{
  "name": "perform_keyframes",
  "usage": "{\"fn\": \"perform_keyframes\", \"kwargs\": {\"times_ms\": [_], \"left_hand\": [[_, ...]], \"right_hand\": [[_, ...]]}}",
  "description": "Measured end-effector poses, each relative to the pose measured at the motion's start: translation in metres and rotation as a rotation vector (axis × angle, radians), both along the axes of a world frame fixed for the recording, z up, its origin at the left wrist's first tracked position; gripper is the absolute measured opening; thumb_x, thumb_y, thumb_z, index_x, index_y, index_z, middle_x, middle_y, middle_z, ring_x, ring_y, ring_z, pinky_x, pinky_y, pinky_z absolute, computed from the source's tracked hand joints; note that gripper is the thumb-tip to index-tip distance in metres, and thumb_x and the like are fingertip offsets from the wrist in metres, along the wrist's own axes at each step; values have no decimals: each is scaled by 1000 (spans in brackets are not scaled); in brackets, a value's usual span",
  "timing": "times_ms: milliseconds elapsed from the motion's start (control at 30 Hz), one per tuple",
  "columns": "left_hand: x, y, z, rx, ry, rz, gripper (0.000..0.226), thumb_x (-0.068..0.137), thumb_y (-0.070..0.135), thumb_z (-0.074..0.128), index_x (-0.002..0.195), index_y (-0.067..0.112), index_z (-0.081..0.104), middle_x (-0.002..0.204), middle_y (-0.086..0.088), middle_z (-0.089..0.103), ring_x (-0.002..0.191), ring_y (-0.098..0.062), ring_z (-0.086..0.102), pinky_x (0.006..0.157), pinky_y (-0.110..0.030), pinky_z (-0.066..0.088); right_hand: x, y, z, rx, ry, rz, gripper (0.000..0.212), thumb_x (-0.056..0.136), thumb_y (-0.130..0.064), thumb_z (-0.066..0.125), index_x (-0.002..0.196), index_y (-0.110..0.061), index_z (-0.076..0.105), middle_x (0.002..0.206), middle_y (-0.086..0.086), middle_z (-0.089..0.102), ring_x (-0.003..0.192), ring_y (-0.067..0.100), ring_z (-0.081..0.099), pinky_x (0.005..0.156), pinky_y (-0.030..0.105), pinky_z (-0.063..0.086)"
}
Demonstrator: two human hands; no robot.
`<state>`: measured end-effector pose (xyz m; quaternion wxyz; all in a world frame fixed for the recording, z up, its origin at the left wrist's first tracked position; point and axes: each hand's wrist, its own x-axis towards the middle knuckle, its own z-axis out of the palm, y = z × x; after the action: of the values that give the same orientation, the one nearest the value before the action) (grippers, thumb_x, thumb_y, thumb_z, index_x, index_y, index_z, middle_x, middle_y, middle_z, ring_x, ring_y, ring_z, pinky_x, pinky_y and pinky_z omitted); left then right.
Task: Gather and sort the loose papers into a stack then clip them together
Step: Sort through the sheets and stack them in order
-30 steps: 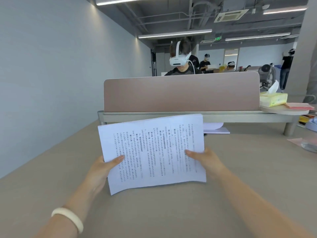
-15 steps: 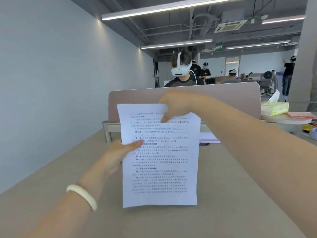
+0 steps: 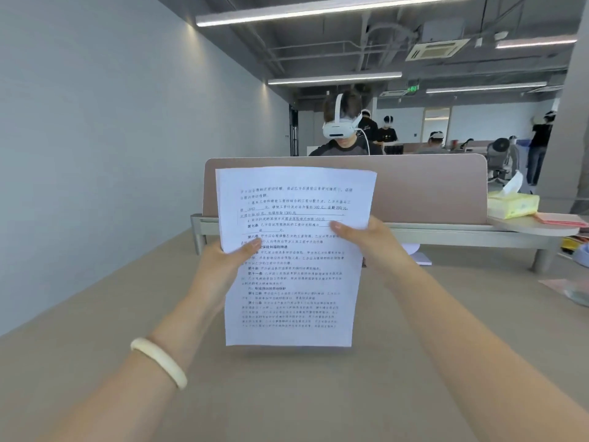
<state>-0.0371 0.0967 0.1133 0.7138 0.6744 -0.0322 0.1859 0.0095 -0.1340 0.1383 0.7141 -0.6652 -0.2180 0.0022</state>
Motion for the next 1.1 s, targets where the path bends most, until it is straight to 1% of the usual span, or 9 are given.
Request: {"fn": "perform_keyframes", "kwargs": {"times_ms": [133,267,400,567,700,767,867,967,1100], "left_hand": [[-8,5,-9,-10,7,-7,22,85,16,67,106,19,70,107,2,75,98,-15,71,84,-33,55],[-11,0,-37,-24,90,4,25,85,17,67,110,17,69,104,3,75,97,-16,72,74,-26,57],[-11,7,-14,65,73,-18,29,84,17,68,112,18,68,110,2,74,100,-15,71,88,-33,55],[-7,36,-33,106,249,-78,36,85,24,66,120,19,64,120,-3,69,111,-22,66,100,-46,48],[8,66,-96,71,389,14,36,89,29,62,123,16,61,123,-8,67,109,-26,66,102,-51,45],[27,85,-108,42,391,71,33,92,33,56,120,17,62,120,-6,69,108,-26,66,101,-51,46],[65,113,-112,-20,386,262,30,99,31,43,119,16,58,114,-3,69,105,-24,65,93,-40,50],[90,127,-116,66,374,390,28,99,29,38,115,12,53,107,-1,64,95,-17,59,71,-28,45],[91,130,-125,176,346,416,22,99,24,39,112,11,51,102,-1,63,91,-16,60,67,-23,44]], "right_hand": [[2,7,-5,31,-24,-2,33,89,-13,63,122,-14,62,116,0,71,101,14,70,72,21,58],[-1,15,-38,17,27,-38,28,89,-14,64,117,-15,67,111,-2,73,93,8,72,68,18,57],[2,12,-16,2,-9,-54,22,87,-12,66,109,-18,69,96,-8,75,80,4,73,68,22,56],[18,31,-40,-29,168,5,29,84,-6,67,113,-6,68,110,11,73,99,28,71,89,44,55],[36,66,-111,-208,281,-7,18,86,-6,65,102,-13,70,96,1,77,77,11,74,70,26,58],[50,84,-129,-250,303,25,20,87,-8,65,106,-13,70,98,0,77,84,14,74,78,31,57],[70,112,-139,-291,298,64,21,89,-12,63,108,-18,70,97,-3,77,90,16,74,88,39,56],[84,135,-146,-329,270,74,17,90,-15,60,99,-25,71,88,-12,77,80,7,74,73,25,57],[85,138,-154,-378,249,74,17,90,-15,61,99,-26,70,92,-11,77,78,5,74,60,14,53]]}}
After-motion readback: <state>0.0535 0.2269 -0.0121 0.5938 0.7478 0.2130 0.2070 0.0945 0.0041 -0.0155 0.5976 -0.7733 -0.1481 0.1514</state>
